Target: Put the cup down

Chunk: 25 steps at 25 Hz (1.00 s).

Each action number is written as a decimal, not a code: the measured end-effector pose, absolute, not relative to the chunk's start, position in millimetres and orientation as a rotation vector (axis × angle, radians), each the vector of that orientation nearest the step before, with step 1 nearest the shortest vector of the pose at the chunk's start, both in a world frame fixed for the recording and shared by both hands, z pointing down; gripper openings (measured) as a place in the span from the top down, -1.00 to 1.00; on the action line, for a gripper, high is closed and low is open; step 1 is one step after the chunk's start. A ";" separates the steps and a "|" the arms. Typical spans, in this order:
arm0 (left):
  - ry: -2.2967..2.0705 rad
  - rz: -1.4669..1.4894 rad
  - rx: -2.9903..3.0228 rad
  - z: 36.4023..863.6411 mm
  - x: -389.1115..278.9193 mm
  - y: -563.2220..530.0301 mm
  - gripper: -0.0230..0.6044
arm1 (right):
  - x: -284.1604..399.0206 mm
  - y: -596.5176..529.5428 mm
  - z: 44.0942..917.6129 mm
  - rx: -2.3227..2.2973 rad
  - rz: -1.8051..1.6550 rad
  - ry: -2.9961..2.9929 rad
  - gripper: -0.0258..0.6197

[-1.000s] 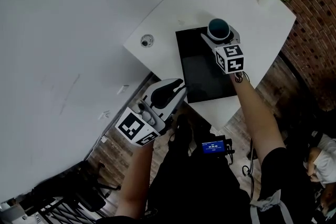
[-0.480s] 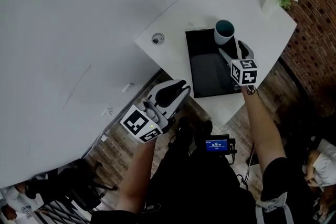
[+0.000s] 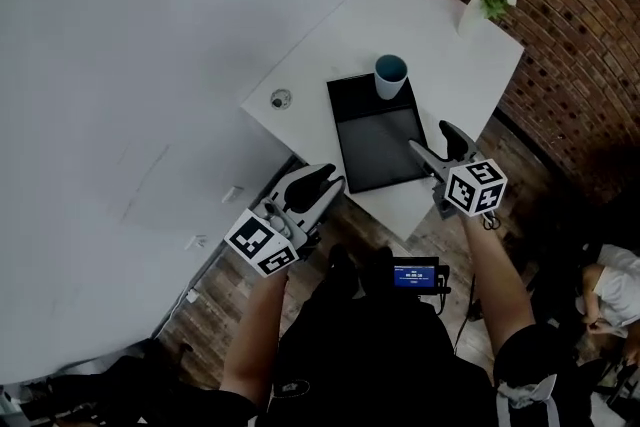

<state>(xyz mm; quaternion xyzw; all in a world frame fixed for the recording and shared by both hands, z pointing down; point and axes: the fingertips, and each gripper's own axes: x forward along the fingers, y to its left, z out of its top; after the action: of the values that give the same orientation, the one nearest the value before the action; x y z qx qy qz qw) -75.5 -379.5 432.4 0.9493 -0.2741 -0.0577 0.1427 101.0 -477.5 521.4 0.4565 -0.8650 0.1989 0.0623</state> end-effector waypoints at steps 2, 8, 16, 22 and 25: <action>-0.766 -0.163 2.749 431.1 -69.5 -377.0 0.64 | 97.4 -459.4 501.1 1.335 0.629 -2.675 -0.31; -0.688 -0.162 2.789 421.4 -49.9 -368.3 0.64 | 93.1 -406.7 446.6 1.243 0.667 -2.826 -0.29; -0.591 -0.160 2.819 409.2 -31.2 -360.9 0.58 | 97.4 -365.7 401.7 1.294 0.694 -2.918 -0.26; -0.494 -0.116 2.819 413.9 -17.1 -355.4 0.48 | 104.5 -354.4 408.3 1.359 0.705 -2.880 -0.25; -0.464 -0.092 2.819 415.3 -12.2 -352.9 0.43 | 103.0 -355.4 409.6 1.366 0.705 -2.867 -0.23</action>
<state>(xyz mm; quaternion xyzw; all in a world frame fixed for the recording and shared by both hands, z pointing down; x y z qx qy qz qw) -12.2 -352.9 415.3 0.9763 -0.1607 -0.0319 0.1412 103.0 -355.4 409.6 0.4193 -0.8799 0.2163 -0.0558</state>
